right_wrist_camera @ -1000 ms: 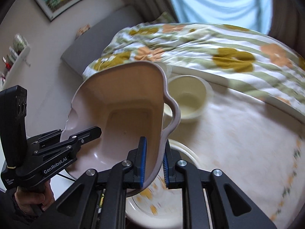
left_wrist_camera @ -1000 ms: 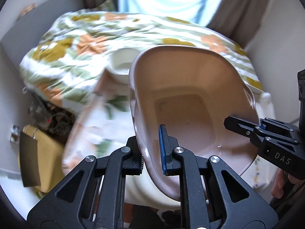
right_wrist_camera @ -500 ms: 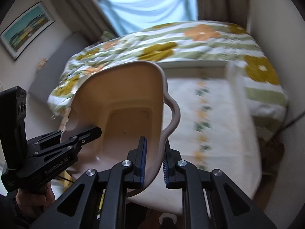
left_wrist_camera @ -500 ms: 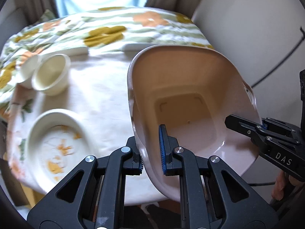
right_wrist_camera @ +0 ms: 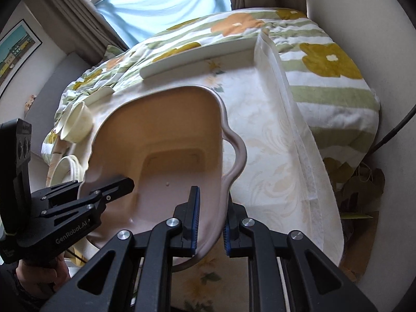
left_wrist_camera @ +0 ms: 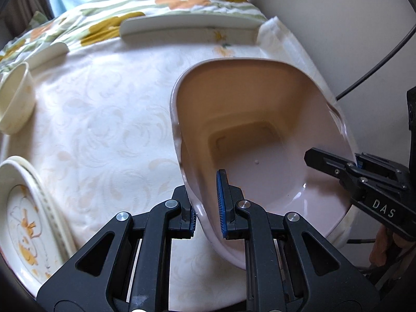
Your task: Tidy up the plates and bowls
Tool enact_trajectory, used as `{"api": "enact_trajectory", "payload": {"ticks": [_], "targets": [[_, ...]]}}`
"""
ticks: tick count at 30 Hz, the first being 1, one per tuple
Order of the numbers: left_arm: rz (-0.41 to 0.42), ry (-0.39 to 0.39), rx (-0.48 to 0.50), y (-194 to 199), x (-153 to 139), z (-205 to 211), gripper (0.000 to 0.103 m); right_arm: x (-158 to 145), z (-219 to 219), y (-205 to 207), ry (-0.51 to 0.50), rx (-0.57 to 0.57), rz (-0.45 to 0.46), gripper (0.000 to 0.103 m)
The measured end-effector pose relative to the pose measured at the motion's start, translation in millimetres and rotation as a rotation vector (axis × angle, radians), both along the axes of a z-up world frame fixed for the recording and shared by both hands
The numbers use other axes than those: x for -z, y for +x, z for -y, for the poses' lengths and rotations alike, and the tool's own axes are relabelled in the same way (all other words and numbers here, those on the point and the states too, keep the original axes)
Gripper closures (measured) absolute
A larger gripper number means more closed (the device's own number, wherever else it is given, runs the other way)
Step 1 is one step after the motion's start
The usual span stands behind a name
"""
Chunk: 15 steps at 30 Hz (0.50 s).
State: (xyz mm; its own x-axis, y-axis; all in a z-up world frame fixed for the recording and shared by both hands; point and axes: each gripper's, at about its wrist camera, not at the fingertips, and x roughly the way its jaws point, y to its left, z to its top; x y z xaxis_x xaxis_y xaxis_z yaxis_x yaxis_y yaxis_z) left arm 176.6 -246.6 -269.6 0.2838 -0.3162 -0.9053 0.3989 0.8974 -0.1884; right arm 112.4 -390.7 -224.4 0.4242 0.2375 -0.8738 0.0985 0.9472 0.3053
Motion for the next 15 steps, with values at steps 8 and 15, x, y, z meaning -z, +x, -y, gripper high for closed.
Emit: {"api": "enact_trajectory", "payload": {"ticks": [8, 15], "targets": [[-0.017, 0.025, 0.019, 3, 11, 10, 0.089, 12, 3, -1, 0.017, 0.006, -0.023, 0.089], [-0.009, 0.033, 0.016, 4, 12, 13, 0.031, 19, 9, -3, 0.095, 0.043, -0.041, 0.089]]}}
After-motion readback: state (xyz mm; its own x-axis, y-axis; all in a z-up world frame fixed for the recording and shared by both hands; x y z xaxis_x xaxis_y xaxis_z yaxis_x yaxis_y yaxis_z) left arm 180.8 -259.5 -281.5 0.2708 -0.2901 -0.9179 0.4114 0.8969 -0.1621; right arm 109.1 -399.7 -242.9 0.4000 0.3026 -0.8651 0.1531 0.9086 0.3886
